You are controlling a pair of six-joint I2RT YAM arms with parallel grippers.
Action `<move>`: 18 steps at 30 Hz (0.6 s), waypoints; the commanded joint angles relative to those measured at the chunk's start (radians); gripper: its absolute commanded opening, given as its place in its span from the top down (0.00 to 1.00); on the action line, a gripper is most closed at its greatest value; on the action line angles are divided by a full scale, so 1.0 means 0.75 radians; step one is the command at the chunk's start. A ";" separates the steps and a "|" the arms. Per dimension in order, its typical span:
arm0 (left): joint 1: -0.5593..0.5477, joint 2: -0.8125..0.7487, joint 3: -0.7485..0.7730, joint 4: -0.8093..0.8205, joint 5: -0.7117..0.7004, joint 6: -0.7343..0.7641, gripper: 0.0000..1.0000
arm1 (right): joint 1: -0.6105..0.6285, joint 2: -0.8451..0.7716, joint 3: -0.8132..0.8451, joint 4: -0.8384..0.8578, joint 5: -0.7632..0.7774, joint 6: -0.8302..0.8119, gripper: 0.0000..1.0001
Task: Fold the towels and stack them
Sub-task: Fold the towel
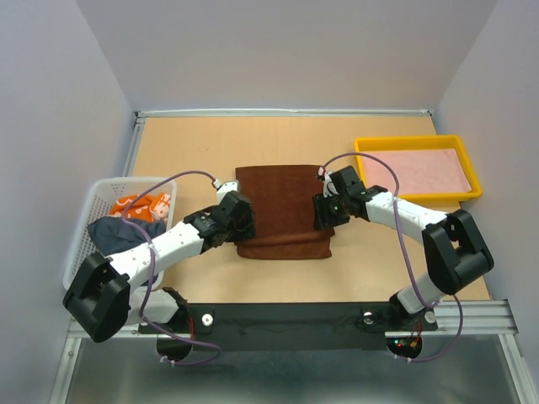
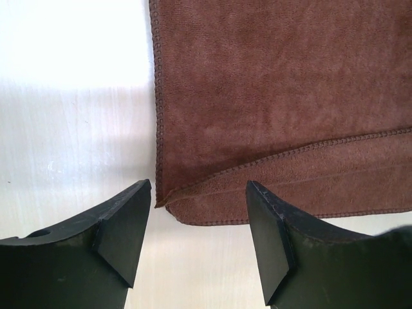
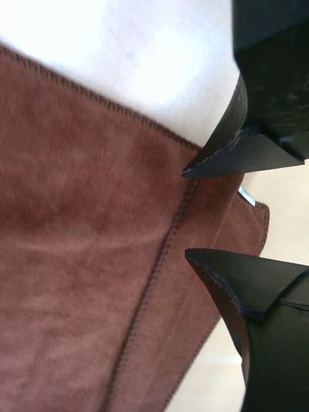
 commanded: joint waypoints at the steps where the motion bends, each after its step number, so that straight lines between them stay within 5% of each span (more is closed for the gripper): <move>1: 0.002 -0.020 -0.037 0.031 -0.004 0.003 0.29 | 0.007 0.008 -0.007 0.030 -0.125 -0.048 0.47; 18: 0.002 -0.089 -0.115 0.037 0.023 -0.044 0.29 | 0.007 -0.090 -0.167 0.028 -0.319 0.060 0.48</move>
